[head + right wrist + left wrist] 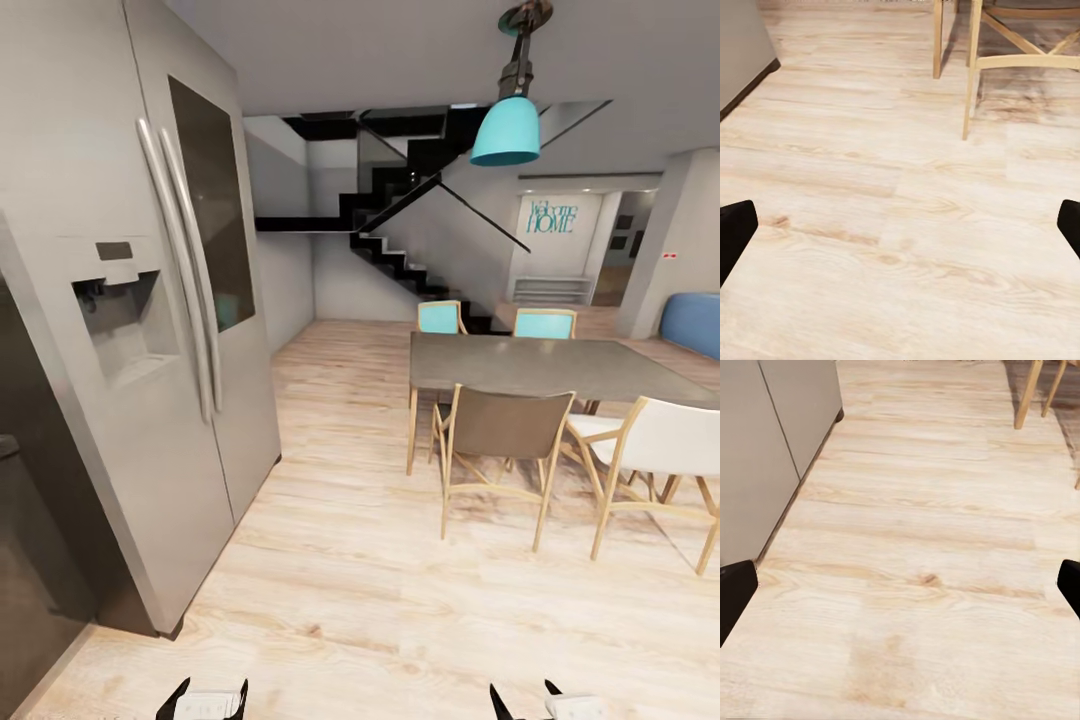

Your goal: Put the three can of soda from the living room inside the tash can in the kitchen.

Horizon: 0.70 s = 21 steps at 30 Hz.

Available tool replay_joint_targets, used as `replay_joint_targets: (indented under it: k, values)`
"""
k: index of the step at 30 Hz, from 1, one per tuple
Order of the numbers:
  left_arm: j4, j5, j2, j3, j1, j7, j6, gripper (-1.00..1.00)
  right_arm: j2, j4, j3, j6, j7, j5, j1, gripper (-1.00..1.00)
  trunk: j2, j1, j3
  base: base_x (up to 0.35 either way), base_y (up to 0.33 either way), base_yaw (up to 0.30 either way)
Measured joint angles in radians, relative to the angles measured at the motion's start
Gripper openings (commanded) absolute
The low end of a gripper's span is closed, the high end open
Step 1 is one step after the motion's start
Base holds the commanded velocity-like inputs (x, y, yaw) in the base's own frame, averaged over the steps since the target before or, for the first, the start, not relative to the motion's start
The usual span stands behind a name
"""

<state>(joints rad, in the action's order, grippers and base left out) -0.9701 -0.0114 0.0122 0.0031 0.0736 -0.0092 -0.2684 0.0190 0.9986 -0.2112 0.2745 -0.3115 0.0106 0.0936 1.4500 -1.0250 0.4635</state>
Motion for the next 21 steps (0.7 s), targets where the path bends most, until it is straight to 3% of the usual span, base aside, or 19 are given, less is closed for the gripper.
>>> replay_joint_targets:
  k: [21]
  values:
    - [0.001, -0.001, 0.0, -0.004, 0.0, 0.001, 0.0, 1.0, -0.001, -0.009, 0.004, 0.0, 0.0, 0.0, 0.0, 1.0, 0.0, 0.0, -0.019, 0.0, 0.0, 0.209]
